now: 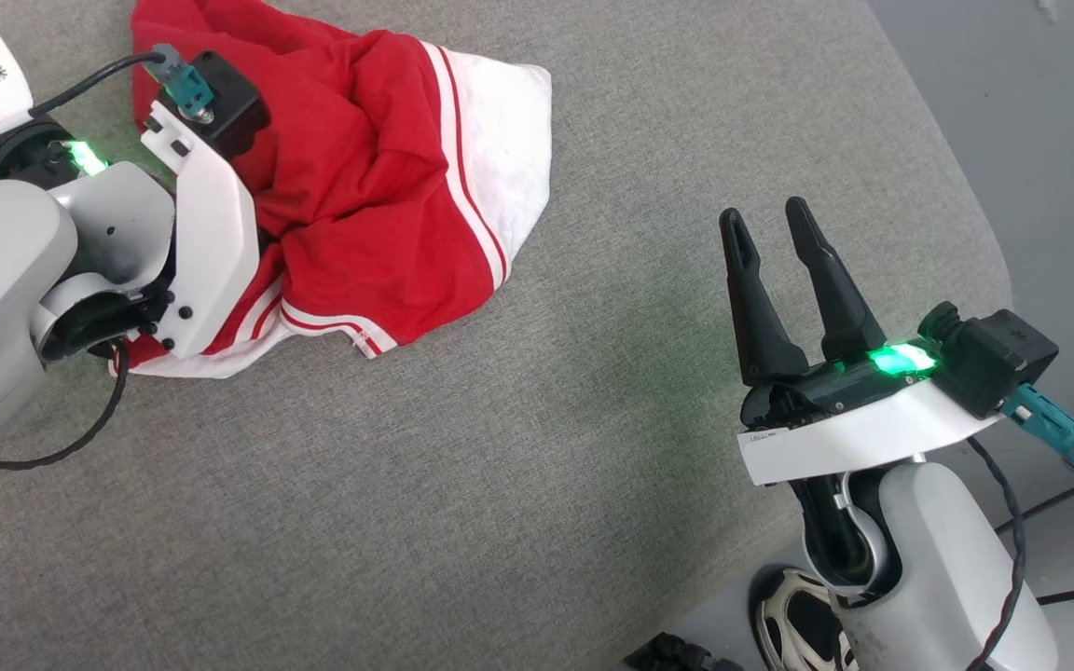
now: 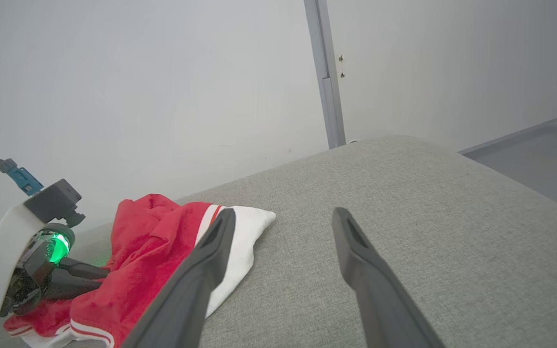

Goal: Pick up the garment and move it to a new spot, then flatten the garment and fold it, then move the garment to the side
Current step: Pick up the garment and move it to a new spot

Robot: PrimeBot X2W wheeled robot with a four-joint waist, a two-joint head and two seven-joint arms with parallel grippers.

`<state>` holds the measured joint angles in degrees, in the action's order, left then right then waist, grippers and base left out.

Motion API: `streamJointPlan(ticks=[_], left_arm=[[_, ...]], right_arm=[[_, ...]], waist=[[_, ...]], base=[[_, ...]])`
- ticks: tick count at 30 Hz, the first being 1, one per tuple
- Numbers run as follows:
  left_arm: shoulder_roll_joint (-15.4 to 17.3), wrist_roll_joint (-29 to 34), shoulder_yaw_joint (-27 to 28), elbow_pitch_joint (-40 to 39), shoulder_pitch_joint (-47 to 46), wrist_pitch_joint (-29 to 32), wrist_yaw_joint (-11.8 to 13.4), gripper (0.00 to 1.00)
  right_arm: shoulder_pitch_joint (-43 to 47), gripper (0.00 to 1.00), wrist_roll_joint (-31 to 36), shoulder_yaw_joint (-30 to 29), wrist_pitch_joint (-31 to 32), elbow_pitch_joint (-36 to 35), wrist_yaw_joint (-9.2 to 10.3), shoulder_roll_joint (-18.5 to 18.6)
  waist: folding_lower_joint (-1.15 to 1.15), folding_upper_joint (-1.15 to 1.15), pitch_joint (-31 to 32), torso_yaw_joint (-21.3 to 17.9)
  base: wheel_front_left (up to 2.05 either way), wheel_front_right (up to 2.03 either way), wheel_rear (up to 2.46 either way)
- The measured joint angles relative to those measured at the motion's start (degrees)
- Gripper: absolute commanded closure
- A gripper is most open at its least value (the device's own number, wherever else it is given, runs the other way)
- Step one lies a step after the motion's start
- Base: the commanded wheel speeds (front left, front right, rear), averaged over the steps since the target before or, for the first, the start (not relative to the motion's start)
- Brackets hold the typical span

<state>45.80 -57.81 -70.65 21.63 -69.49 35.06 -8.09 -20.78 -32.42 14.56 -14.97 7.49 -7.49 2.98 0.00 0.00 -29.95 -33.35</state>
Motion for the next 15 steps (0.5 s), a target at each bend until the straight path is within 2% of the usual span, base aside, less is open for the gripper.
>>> streamJointPlan(ticks=[1,2,3,4,5,6,12,15], left_arm=[[0.0,0.0,0.0,0.0,0.0,0.0,0.0,1.00],[0.1,0.0,0.0,0.0,-0.1,-0.3,0.0,0.89],[0.2,0.0,-0.1,0.2,-0.1,-1.1,-0.1,0.64],[0.2,0.0,-0.4,0.5,-0.1,-2.0,-0.2,0.25],[-0.1,0.1,-0.6,0.8,-0.1,-2.9,-0.2,0.08],[-0.5,0.0,-0.8,1.1,-0.1,-3.8,-0.2,0.00],[-4.6,-2.6,-2.4,3.2,-0.7,-11.6,0.0,0.00],[-5.1,-5.1,-2.6,3.8,-0.7,-16.0,0.5,0.00]], right_arm=[[0.0,0.00,-0.1,0.0,0.0,0.0,0.00,0.0],[0.0,0.00,-0.2,0.0,0.0,0.0,0.00,0.0],[0.0,0.00,-0.2,0.1,0.0,0.1,0.00,0.0],[0.0,0.00,-0.1,0.0,0.0,0.3,0.00,0.0],[0.0,0.00,0.2,-0.1,0.0,0.5,0.00,0.0],[0.0,0.00,0.5,-0.3,0.0,0.7,0.00,0.0],[-1.0,0.00,4.2,-2.1,0.0,2.6,0.00,0.0],[-1.2,0.00,6.4,-3.3,0.0,3.9,0.00,0.0]], waist=[[0.00,0.00,-0.1,0.0],[0.00,0.00,-0.1,0.0],[0.00,0.00,0.0,0.0],[0.00,0.00,0.1,0.0],[0.00,0.00,0.2,0.3],[0.00,0.00,0.4,0.7],[0.00,0.00,2.4,5.2],[0.00,0.00,3.8,8.2]], base=[[0.00,0.00,0.00],[0.00,0.00,0.00],[0.00,0.00,0.00],[0.00,0.00,0.00],[0.00,0.00,0.00],[0.00,0.00,0.00],[0.00,0.00,0.00],[0.00,0.00,0.00]])
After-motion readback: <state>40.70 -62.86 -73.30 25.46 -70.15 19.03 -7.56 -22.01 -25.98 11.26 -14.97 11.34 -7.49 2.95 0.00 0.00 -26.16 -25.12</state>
